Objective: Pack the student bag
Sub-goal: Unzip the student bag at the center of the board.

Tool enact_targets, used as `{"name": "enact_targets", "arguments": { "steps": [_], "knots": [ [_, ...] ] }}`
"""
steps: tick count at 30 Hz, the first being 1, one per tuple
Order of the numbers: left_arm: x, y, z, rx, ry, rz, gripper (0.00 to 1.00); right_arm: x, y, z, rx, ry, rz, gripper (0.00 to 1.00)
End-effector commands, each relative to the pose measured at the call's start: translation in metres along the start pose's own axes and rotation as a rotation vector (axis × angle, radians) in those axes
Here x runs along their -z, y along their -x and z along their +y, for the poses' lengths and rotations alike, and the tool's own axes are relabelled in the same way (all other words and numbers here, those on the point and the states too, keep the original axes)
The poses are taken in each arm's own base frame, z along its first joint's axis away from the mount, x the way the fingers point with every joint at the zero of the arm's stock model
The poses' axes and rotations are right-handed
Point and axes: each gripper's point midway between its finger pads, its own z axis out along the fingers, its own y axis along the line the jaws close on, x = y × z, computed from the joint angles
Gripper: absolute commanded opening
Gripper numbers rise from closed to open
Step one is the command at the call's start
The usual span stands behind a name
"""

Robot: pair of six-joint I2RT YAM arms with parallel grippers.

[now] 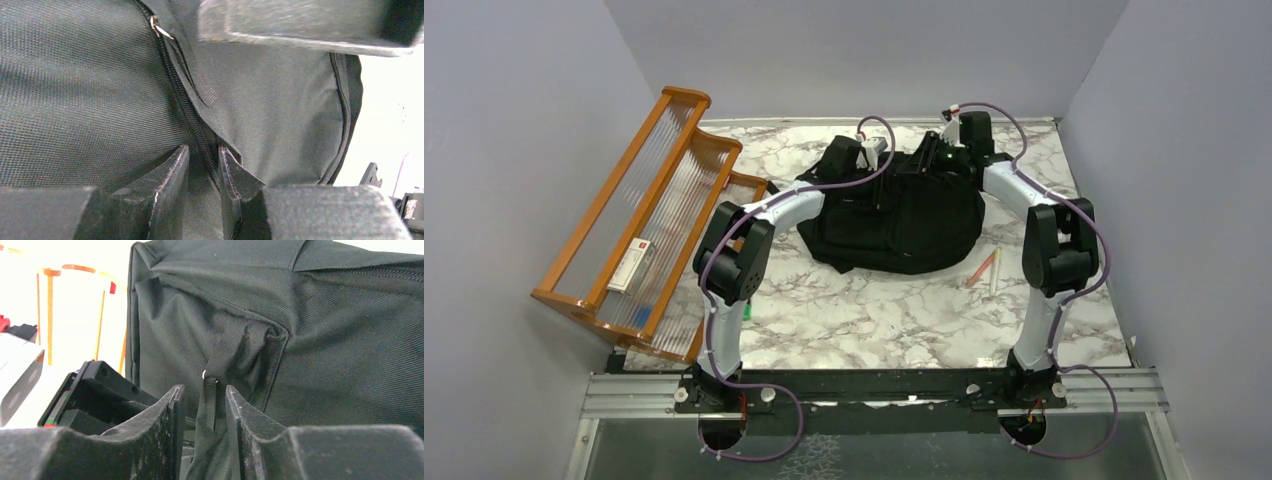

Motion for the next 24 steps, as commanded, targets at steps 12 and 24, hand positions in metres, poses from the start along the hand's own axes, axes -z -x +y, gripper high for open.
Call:
{"name": "enact_targets", "arguments": {
  "steps": [12, 24],
  "knots": [
    [0.007, 0.006, -0.036, -0.062, -0.097, -0.039, 0.28, -0.012, -0.025, -0.003, -0.042, 0.074, 0.109, 0.37],
    [0.001, 0.006, -0.041, -0.066, -0.106, -0.036, 0.28, -0.014, -0.032, 0.002, -0.057, 0.113, 0.142, 0.14]
  ]
}}
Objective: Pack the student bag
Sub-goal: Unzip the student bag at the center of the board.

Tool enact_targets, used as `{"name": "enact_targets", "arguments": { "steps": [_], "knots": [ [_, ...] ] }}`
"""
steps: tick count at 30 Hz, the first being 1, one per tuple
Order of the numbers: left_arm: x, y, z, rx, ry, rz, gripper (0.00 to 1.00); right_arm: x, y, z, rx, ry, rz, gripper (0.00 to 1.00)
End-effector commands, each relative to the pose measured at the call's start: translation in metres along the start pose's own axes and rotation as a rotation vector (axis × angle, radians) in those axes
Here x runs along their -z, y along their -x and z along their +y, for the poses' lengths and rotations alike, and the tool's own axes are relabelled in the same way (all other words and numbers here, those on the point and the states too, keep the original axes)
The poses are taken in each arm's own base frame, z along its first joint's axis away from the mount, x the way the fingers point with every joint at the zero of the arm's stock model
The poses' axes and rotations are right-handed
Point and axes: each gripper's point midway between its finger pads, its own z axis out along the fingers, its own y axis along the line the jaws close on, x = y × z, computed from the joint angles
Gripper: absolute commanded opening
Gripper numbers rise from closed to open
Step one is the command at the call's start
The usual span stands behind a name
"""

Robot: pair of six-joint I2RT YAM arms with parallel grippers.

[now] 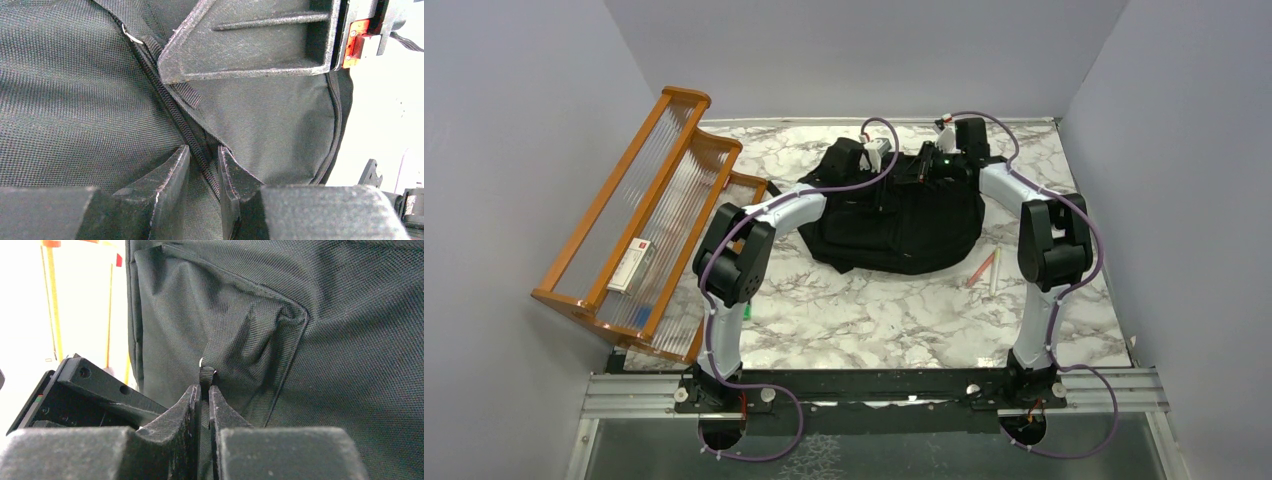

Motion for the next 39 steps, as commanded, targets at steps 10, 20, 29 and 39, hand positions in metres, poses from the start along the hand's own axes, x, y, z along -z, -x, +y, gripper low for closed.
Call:
{"name": "enact_targets", "arguments": {
  "steps": [10, 20, 29, 39],
  "knots": [
    [-0.002, -0.002, -0.031, -0.034, -0.086, 0.002, 0.28, 0.011, 0.016, 0.023, 0.044, 0.029, -0.041, 0.0],
    [-0.007, -0.018, -0.03, -0.031, -0.091, 0.021, 0.28, 0.026, 0.03, 0.048, 0.074, 0.05, -0.07, 0.0],
    [0.003, -0.007, -0.042, -0.044, -0.133, -0.011, 0.33, 0.024, 0.019, 0.045, 0.06, 0.063, -0.036, 0.01],
    [0.076, 0.059, -0.035, 0.012, -0.256, -0.236, 0.39, 0.022, 0.0, 0.041, 0.077, 0.049, -0.005, 0.0]
  ]
}}
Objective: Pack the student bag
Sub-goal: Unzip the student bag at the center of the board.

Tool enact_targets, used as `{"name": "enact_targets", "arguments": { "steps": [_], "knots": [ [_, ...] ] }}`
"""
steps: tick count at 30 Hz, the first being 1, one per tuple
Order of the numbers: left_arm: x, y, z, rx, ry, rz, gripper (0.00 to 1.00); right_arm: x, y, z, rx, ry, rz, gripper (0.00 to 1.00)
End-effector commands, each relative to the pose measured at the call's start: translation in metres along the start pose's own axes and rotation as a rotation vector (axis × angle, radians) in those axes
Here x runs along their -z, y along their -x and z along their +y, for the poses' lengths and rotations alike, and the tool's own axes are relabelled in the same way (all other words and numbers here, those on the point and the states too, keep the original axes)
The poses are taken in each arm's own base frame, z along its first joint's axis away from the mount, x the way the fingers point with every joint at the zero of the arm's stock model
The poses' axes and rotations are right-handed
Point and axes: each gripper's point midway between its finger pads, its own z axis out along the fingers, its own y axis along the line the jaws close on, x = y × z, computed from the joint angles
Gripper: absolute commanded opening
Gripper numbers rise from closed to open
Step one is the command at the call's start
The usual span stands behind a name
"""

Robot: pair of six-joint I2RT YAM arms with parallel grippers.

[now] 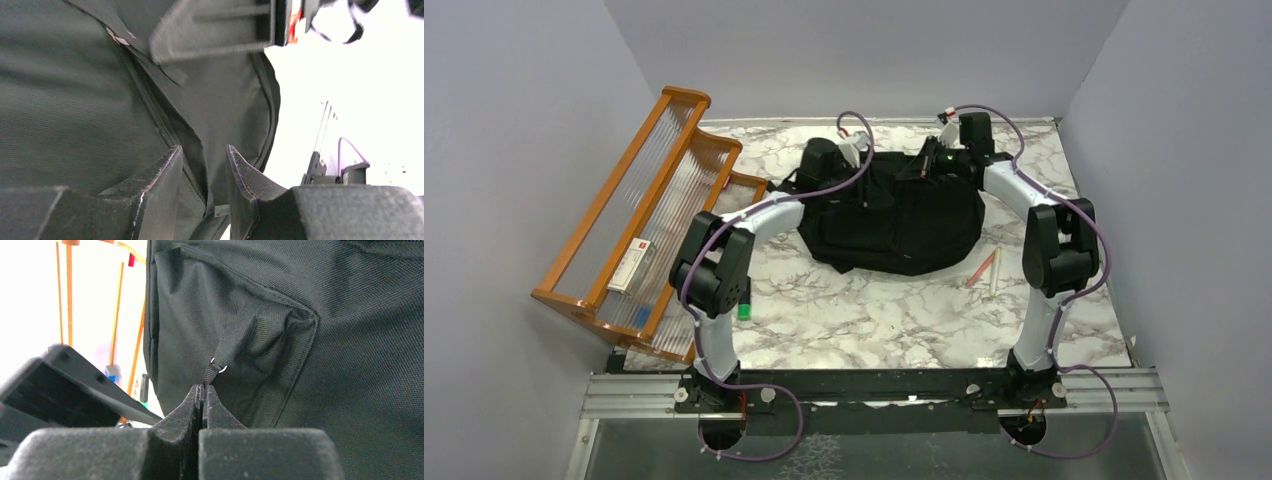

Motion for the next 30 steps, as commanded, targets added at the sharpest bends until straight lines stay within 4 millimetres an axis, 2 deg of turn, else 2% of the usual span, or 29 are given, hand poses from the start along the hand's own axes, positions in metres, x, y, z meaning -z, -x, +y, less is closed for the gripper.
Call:
{"name": "enact_targets", "arguments": {
  "steps": [1, 4, 7, 11, 17, 24, 30],
  "knots": [
    [0.037, 0.06, -0.012, -0.04, -0.06, -0.163, 0.39, 0.007, -0.007, 0.023, 0.05, 0.035, 0.015, 0.0],
    [0.044, 0.071, 0.015, 0.009, 0.02, -0.208, 0.38, 0.002, -0.016, 0.027, 0.065, 0.032, 0.035, 0.0],
    [0.035, 0.065, 0.053, 0.053, 0.128, -0.192, 0.38, -0.002, -0.024, 0.03, 0.079, 0.018, 0.047, 0.01],
    [0.016, 0.05, 0.079, 0.091, 0.147, -0.143, 0.38, -0.007, -0.036, 0.029, 0.089, -0.01, 0.071, 0.01],
    [0.002, 0.04, 0.093, 0.124, 0.14, -0.131, 0.42, -0.007, -0.053, 0.018, 0.124, -0.091, 0.089, 0.0],
    [-0.006, 0.064, 0.086, 0.085, 0.12, -0.166, 0.44, -0.001, -0.07, -0.006, 0.143, -0.206, 0.098, 0.01],
    [-0.013, 0.069, 0.091, 0.085, 0.119, -0.163, 0.45, 0.004, -0.085, -0.016, 0.135, -0.241, 0.115, 0.0]
  ]
}}
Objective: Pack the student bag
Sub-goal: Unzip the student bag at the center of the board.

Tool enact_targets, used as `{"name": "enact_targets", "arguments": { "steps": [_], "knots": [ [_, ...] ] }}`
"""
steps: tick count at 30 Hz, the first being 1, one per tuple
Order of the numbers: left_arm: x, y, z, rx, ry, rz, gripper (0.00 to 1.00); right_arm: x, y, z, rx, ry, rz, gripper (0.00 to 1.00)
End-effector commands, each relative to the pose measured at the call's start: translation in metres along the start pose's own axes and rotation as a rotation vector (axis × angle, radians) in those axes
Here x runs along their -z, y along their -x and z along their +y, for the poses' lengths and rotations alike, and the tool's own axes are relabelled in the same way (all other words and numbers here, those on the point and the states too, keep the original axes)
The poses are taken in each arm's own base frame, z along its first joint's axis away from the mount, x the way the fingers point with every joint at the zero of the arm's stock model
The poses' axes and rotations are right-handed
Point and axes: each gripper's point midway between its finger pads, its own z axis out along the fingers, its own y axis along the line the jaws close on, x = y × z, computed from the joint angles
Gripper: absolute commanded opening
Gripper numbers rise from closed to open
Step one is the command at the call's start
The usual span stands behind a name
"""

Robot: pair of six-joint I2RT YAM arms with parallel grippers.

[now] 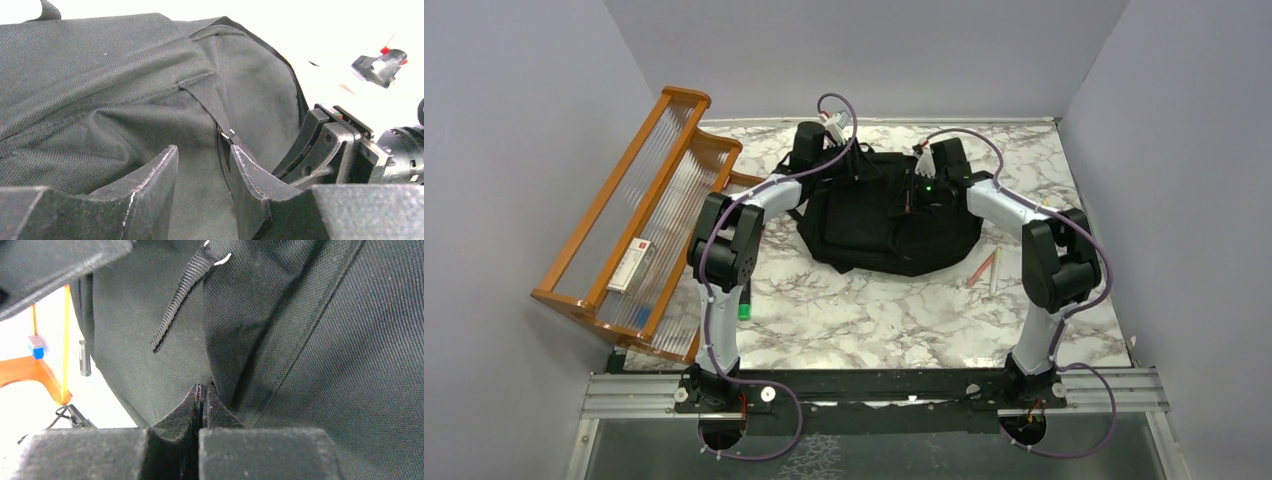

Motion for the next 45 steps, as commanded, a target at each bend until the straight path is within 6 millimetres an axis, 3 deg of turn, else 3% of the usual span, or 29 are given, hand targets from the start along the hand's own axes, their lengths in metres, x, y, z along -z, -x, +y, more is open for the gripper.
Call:
{"name": "enact_targets", "arguments": {
  "steps": [1, 6, 12, 15, 20, 29, 36, 45],
  "knots": [
    [-0.011, 0.002, 0.004, -0.008, 0.003, -0.008, 0.45, 0.011, -0.006, -0.005, 0.016, -0.049, -0.011, 0.0],
    [-0.01, 0.001, 0.001, -0.006, -0.006, -0.005, 0.46, 0.022, -0.006, 0.003, 0.021, -0.027, -0.041, 0.0],
    [-0.006, 0.009, -0.019, 0.031, -0.035, 0.002, 0.51, 0.038, 0.016, 0.02, 0.036, -0.004, -0.13, 0.01],
    [-0.002, 0.014, -0.028, 0.073, -0.027, 0.0, 0.54, 0.047, 0.027, 0.024, 0.03, -0.02, -0.191, 0.07],
    [0.006, 0.017, -0.038, 0.144, 0.02, -0.025, 0.62, 0.058, 0.037, 0.014, 0.003, -0.102, -0.274, 0.21],
    [-0.004, 0.003, -0.061, 0.142, 0.045, 0.015, 0.68, 0.059, 0.031, 0.0, -0.016, -0.16, -0.289, 0.23],
    [-0.015, -0.012, -0.051, 0.1, 0.117, 0.091, 0.69, 0.06, 0.028, -0.003, -0.016, -0.167, -0.287, 0.22],
    [-0.019, -0.013, -0.043, 0.072, 0.144, 0.117, 0.59, 0.061, 0.027, -0.004, -0.015, -0.166, -0.284, 0.2]
  ]
}}
